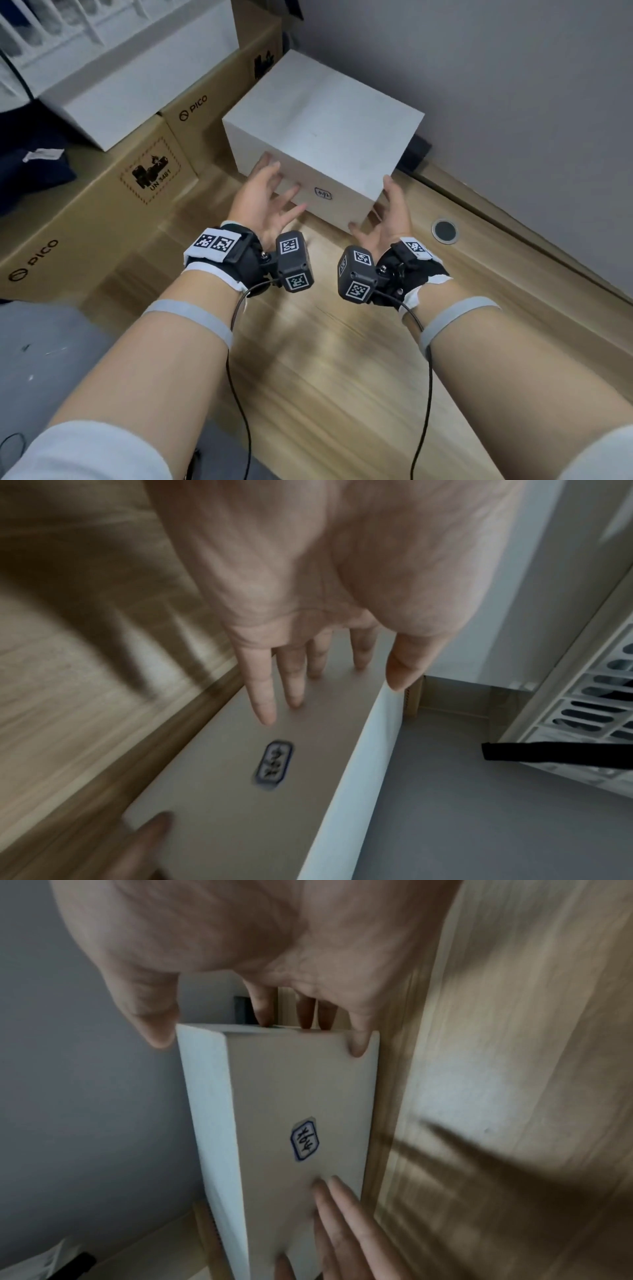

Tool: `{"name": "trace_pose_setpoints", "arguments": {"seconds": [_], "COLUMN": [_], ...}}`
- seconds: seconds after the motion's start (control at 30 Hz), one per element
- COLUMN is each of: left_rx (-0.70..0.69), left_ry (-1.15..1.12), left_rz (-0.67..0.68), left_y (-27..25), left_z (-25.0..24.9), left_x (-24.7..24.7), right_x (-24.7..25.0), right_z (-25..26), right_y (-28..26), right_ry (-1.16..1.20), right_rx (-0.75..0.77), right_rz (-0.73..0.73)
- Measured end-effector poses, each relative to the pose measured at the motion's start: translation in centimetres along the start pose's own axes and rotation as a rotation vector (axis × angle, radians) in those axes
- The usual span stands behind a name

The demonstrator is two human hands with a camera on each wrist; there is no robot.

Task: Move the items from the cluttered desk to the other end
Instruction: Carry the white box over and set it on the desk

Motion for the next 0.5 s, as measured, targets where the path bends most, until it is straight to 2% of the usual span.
{"name": "trace_pose_setpoints", "arguments": {"seconds": [0.23, 0.4, 0.5], "left_rx": [-0.04, -0.027, -0.081], "left_ry": [0.117, 0.26, 0.321], "left_rz": [0.059, 0.0, 0.013], "left_y": [0.1, -1.7, -4.1], "left_z": [-1.0, -0.5, 0.9], "left_x": [-1.3, -2.4, -4.2], "right_x": [-0.7, 1.9, 5.6], "right_z": [0.2, 1.1, 2.0], "right_y": [0.4, -2.5, -4.8], "right_ry": [0.126, -0.041, -0.084], "right_rx": [0.001, 0.004, 0.018], "right_rz": [0.13, 0.152, 0.121]}}
Point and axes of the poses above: each hand's wrist, its own y-axis towards the middle knuckle, its own x-axis out of the back of the hand, z = x × y, the point moved 4 cm from there along y, towards the middle knuckle, and after that the axes turned 6 degrees about -x, right-handed, at the moved point
